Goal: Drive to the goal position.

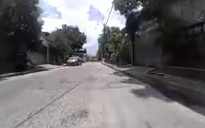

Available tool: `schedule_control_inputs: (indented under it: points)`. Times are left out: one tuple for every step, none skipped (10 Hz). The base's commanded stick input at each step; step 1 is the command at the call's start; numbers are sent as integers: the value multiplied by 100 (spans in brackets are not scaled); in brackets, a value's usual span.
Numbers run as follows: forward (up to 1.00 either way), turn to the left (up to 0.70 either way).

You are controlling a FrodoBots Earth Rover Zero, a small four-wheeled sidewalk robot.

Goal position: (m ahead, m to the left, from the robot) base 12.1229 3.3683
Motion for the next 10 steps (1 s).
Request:
schedule_control_inputs:
  points:
    - [100, 0]
    - [100, 0]
    - [100, 0]
    - [100, 0]
    - [100, 0]
    - [100, 0]
    - [100, 0]
    - [100, -17]
    - [100, -38]
    - [100, -6]
